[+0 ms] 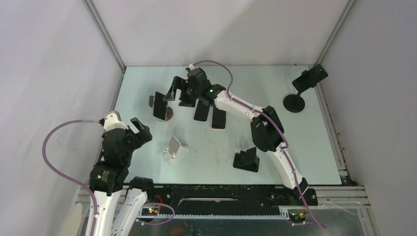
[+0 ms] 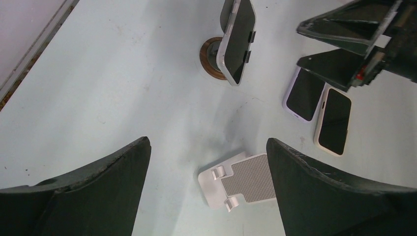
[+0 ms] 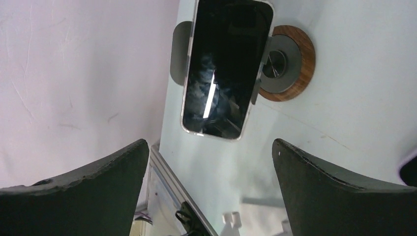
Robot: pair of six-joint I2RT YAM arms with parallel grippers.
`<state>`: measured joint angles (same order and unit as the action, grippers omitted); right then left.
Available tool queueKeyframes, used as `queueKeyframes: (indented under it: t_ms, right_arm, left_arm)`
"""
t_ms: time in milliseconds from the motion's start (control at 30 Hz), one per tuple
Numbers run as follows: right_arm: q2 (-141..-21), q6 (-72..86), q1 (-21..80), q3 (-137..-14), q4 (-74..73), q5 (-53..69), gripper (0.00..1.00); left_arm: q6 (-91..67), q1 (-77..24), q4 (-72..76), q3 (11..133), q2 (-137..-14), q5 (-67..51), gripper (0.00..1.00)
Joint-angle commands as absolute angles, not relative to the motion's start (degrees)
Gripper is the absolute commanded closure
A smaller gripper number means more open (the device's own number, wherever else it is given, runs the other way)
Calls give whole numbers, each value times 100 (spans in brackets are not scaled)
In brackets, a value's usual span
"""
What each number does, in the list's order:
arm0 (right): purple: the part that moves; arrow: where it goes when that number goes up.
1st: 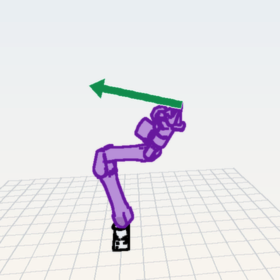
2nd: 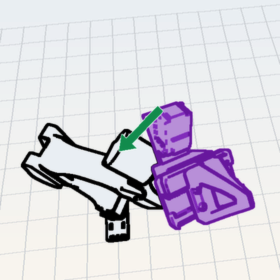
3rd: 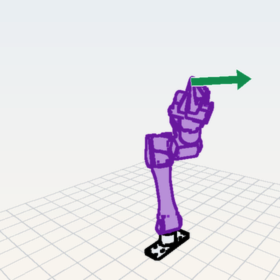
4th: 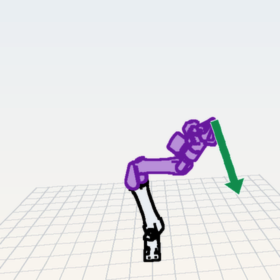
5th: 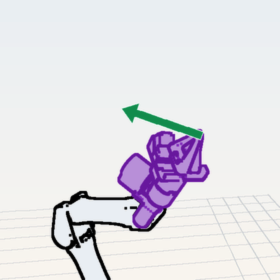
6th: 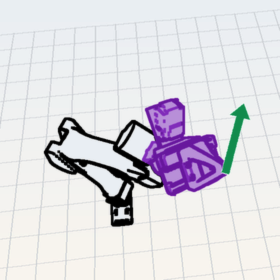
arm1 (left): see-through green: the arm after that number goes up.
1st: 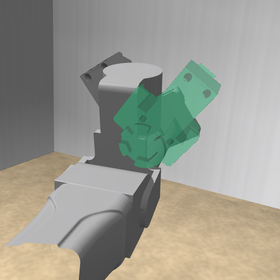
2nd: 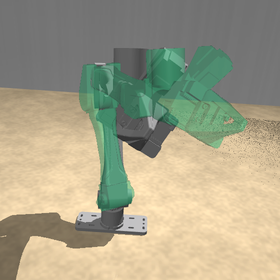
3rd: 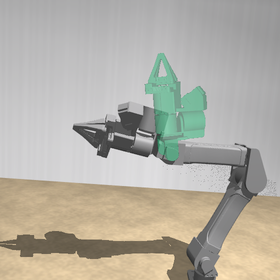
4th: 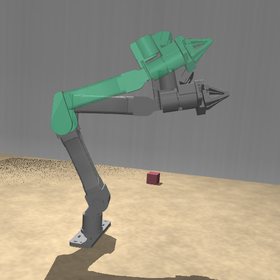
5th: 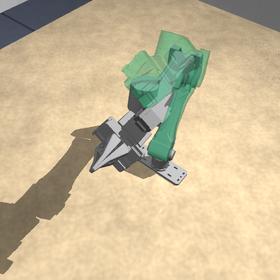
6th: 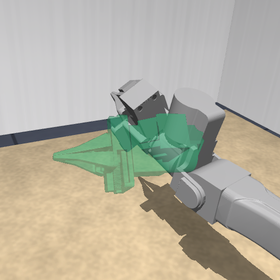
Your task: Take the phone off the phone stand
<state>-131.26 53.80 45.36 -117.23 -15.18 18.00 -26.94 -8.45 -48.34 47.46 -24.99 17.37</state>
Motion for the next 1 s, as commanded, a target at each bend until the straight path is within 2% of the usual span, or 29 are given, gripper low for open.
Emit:
queueKeyframes:
  t_ms: [0, 267, 967]
  right_arm:
    - [-13584, 5882, 4672, -12596, -1172, 1744, 1]
    - [-14339, 6295, 4875, -13192, -1138, 1503, 1]
    - [-14655, 6774, 5097, -13100, -703, 1451, 1]
  left_arm:
    - [-2608, -809, -4847, 4920, -2492, 1883, 5]
    - [-2383, -809, -4897, 5047, -2472, 2168, 6]
    - [-2239, -809, -4614, 4724, -2268, 2472, 7]
